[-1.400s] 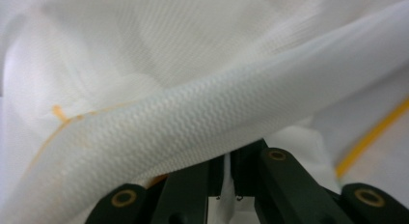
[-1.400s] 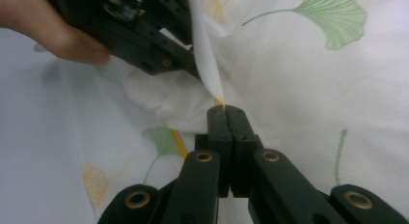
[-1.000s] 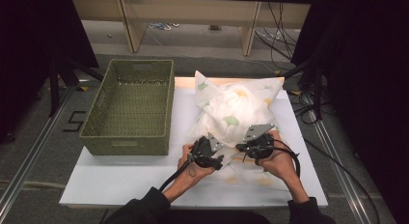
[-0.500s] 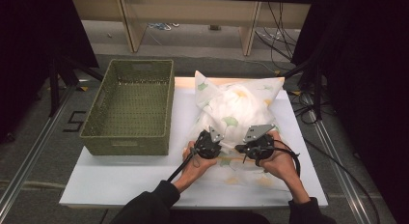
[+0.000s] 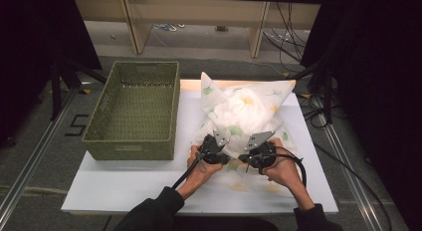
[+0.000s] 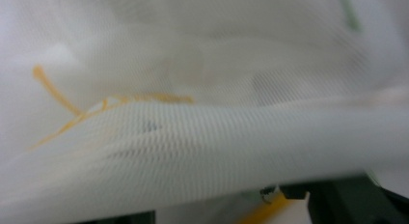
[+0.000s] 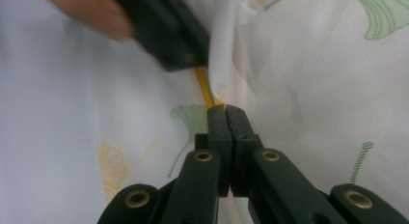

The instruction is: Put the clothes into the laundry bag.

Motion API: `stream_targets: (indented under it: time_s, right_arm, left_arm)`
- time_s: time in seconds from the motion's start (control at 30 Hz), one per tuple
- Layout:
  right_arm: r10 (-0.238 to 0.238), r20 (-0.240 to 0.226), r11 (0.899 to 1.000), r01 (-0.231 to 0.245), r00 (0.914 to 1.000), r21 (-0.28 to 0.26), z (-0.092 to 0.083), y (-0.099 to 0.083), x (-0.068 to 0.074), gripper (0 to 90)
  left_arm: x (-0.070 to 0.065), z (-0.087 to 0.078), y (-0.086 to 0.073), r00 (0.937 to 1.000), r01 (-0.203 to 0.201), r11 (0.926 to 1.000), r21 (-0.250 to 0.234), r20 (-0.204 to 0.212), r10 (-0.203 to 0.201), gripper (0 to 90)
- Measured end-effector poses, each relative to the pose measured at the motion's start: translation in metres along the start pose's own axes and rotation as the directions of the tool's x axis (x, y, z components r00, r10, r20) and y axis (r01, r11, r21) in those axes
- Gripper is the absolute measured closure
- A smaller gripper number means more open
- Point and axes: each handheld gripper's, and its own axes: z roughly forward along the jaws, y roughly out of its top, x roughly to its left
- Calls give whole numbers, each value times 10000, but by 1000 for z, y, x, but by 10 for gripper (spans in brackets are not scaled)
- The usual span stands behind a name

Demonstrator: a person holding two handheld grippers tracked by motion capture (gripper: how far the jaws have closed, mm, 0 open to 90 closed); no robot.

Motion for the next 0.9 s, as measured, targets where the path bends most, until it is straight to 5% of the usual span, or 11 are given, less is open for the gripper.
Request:
stream_targets:
  time_s: [0.07,0.17,0.27,0.4,0.57,0.67,0.77,0.9]
  right_arm:
    - [46,107,10000,-46,9999,-26,0,-1,0,900]
    - [110,93,9999,-111,9999,54,1,-1,-1,900]
    - [41,91,9999,-42,9999,134,4,-2,0,900]
    - [71,44,9998,-72,10000,211,7,-3,0,900]
    - [167,-288,9992,-156,9994,381,10,-7,2,900]
    - [146,-354,9993,-134,9993,355,11,-8,1,900]
    - [267,-357,9989,-252,9990,402,13,-11,-1,900]
    - [265,-340,9983,-247,9991,521,17,-12,-1,900]
  left_arm:
    - [4,-10,-6,9933,899,9949,452,683,-929,437]
    - [-1,-13,-10,9980,336,9984,445,524,-359,469]
    - [-2,-8,-8,9942,345,9987,375,1001,-381,595]
    - [0,4,-1,9962,35,9999,156,871,-49,830]
    - [3,17,6,9996,152,9993,-332,233,-144,867]
    - [4,11,0,9982,69,10000,-64,601,-65,827]
    - [1,-15,-11,9960,-295,9994,186,848,278,617]
    - [7,-62,-26,9817,-1679,9854,283,959,1645,452]
